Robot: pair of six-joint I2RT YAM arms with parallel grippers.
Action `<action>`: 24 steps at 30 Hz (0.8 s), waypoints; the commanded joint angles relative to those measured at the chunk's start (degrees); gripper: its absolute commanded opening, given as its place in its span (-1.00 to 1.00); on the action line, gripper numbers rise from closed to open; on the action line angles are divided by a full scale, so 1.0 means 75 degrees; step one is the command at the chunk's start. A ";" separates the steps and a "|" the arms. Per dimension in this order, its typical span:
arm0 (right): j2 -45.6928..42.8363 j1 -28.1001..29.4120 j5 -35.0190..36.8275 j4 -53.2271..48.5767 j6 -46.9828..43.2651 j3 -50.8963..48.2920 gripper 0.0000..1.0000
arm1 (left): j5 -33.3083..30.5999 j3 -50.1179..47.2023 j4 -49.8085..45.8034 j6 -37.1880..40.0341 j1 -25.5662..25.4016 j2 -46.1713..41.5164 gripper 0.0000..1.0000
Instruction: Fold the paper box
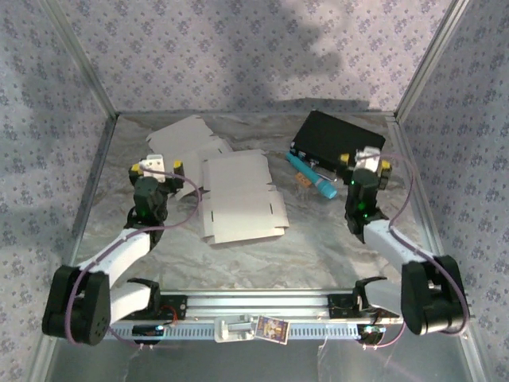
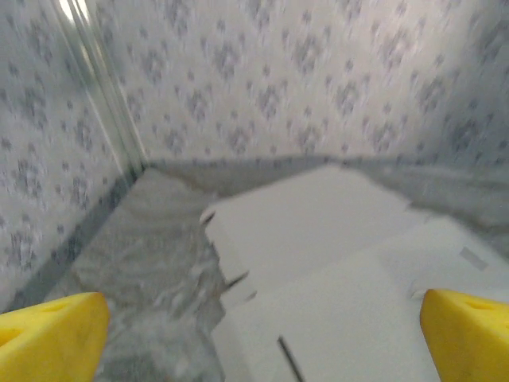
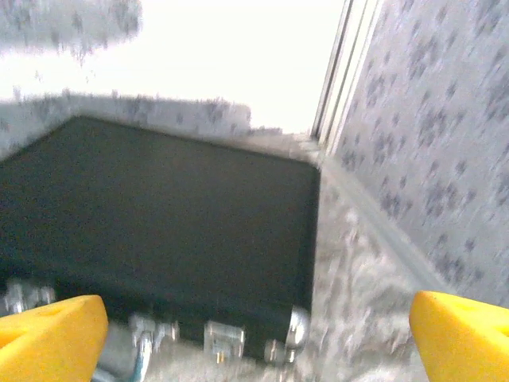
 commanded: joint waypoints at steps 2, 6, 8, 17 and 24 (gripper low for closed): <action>-0.0598 0.0417 0.0909 -0.4516 0.1761 0.3922 0.98 | -0.1373 0.1524 -0.0916 -0.0029 -0.0984 -0.0512 0.99; 0.0525 -0.0818 -0.1273 -1.1189 0.7416 0.7378 0.98 | -0.2437 0.4351 -0.8650 -0.7319 -0.0600 -0.0419 1.00; 0.0574 -0.1628 -0.4427 -0.9906 0.6490 0.6706 0.98 | 0.0289 0.4358 -0.8382 -0.7192 0.0196 -0.0159 0.99; -0.0152 0.3137 -0.4957 -0.7056 0.9744 0.2288 0.74 | 0.3106 0.4161 -0.9715 -0.6381 -0.0033 0.1547 0.23; 0.0953 0.5051 -0.4945 -0.4228 1.1802 0.0726 0.44 | 0.3971 0.3718 -0.8203 -0.6013 0.0275 0.2569 -0.13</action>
